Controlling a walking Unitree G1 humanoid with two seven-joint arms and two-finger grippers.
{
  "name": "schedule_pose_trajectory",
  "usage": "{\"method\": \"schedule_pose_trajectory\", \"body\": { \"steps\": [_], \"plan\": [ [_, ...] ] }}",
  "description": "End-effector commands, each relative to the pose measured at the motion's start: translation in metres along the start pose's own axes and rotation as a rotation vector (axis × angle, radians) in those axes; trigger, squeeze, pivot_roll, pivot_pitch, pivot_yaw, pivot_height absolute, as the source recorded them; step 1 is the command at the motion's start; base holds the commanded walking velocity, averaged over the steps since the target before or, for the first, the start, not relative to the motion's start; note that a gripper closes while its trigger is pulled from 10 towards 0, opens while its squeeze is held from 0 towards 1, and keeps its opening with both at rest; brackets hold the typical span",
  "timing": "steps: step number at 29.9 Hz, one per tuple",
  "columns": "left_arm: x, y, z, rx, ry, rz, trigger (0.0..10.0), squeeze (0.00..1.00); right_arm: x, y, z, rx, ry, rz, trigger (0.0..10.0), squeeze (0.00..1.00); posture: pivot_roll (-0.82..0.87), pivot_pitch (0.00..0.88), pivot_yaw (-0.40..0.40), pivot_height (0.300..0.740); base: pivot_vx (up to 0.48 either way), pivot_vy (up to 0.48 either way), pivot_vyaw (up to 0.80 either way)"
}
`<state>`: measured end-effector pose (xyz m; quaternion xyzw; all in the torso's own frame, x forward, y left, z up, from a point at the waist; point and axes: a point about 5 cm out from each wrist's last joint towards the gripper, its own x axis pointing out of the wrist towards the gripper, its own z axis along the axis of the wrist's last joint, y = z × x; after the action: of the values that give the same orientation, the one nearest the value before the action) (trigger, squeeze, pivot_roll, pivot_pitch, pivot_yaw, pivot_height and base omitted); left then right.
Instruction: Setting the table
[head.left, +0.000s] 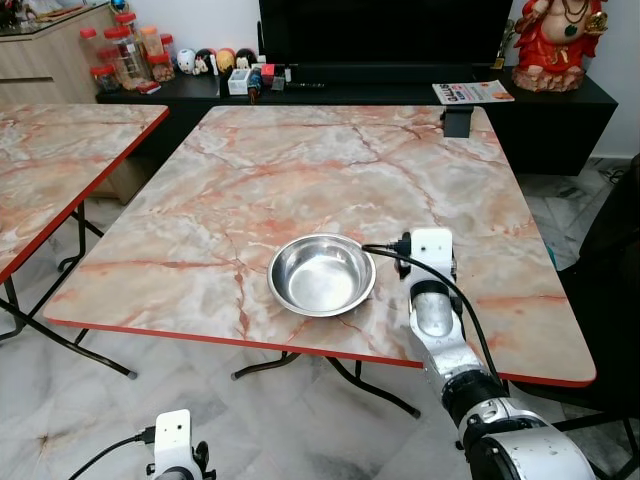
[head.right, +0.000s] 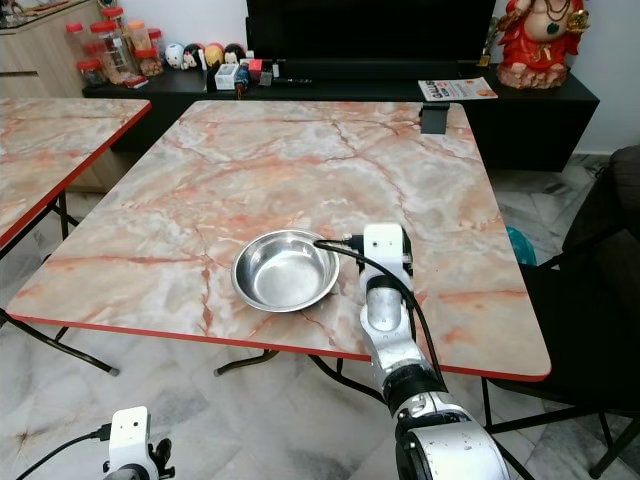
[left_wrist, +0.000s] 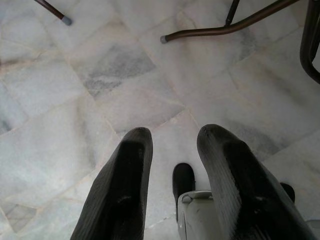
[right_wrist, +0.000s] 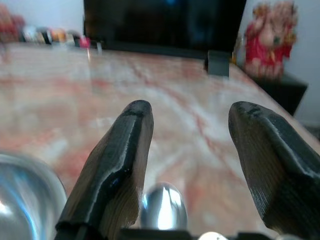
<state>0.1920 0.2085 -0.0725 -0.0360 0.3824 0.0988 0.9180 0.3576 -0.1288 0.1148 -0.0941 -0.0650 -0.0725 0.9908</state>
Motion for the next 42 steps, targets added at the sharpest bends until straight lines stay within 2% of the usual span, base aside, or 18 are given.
{"method": "schedule_pose_trajectory", "body": {
  "steps": [1,4,13,25,42],
  "plan": [
    [0.0,0.002,0.0,-0.005,-0.003,0.009,10.0,0.0,-0.002,0.005,0.01,0.007,-0.075,0.014,10.0,0.0,-0.03,0.0,0.051,0.732,0.0,0.0,0.0],
    [-0.001,0.002,-0.001,-0.017,-0.003,0.014,10.0,0.0,-0.011,0.008,0.018,0.023,-0.163,0.03,10.0,0.0,-0.04,0.0,0.051,0.732,0.0,0.0,0.0],
    [-0.001,0.001,-0.001,-0.047,-0.009,0.024,10.0,0.0,-0.028,0.013,0.014,0.043,-0.165,0.052,10.0,0.0,-0.04,0.0,0.047,0.732,0.0,0.214,0.0],
    [0.0,0.004,0.001,-0.062,-0.021,0.033,10.0,0.0,-0.025,0.009,0.027,0.05,-0.211,0.031,10.0,0.0,-0.04,0.0,0.049,0.732,0.0,0.362,0.0],
    [-0.001,0.008,0.0,-0.068,-0.025,0.043,10.0,0.0,-0.028,0.013,0.038,0.031,-0.262,0.07,10.0,0.0,-0.04,0.0,0.048,0.732,0.0,0.366,0.0]
  ]
}}
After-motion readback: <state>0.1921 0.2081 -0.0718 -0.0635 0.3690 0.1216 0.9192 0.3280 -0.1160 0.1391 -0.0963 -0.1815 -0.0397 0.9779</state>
